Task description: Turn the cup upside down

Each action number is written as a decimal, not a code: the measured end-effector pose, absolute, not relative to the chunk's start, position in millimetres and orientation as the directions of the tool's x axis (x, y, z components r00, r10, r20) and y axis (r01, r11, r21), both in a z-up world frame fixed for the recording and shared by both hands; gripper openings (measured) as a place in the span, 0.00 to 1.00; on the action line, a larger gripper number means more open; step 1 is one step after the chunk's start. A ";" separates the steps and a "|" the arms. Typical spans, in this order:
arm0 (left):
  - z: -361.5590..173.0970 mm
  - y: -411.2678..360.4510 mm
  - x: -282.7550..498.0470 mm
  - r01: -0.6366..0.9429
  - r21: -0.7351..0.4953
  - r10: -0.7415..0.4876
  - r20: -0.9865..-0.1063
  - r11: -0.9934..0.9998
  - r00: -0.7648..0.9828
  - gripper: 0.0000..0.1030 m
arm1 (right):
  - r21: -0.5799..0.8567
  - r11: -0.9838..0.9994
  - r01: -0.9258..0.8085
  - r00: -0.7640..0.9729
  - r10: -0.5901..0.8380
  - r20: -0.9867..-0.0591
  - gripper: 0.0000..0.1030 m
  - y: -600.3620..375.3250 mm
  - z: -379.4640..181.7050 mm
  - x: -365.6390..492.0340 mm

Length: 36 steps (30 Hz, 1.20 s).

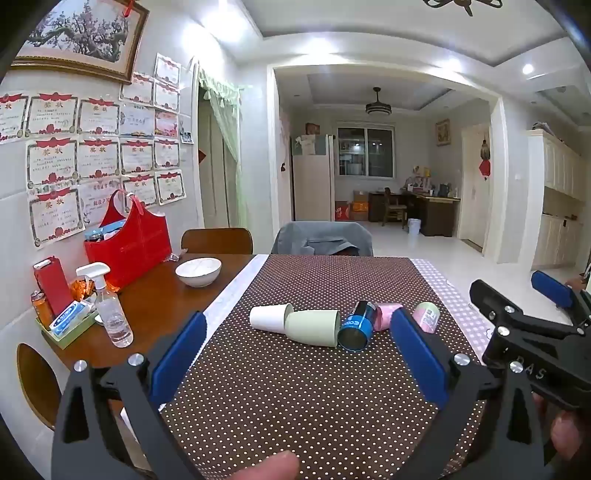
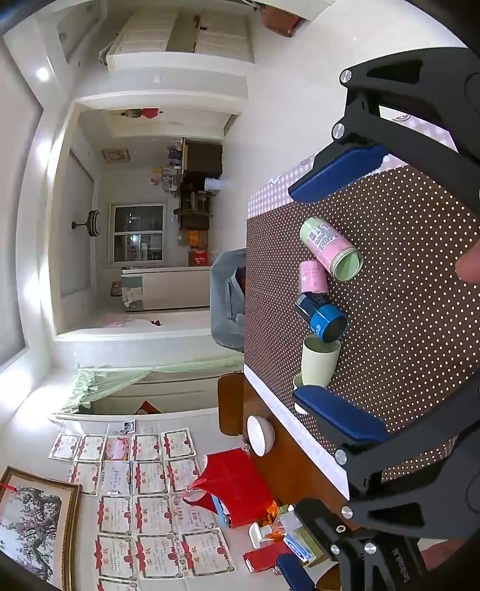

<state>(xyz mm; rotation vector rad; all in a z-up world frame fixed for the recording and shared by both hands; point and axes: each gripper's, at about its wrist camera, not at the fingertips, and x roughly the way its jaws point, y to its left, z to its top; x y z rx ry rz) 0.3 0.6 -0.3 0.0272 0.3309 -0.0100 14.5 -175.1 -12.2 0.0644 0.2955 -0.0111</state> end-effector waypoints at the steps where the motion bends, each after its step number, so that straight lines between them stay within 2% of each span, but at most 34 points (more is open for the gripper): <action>1: -0.4 1.3 0.5 0.016 0.024 -0.007 -0.327 1.000 0.945 0.95 | 0.064 0.998 0.019 0.958 0.000 -0.287 0.94 -175.2 -12.3 14.2; 36: -3.8 -6.1 -1.7 0.020 0.041 -0.006 -0.323 0.999 0.946 0.95 | 0.063 0.997 0.038 0.959 -0.019 -0.284 0.94 -184.7 -10.9 12.6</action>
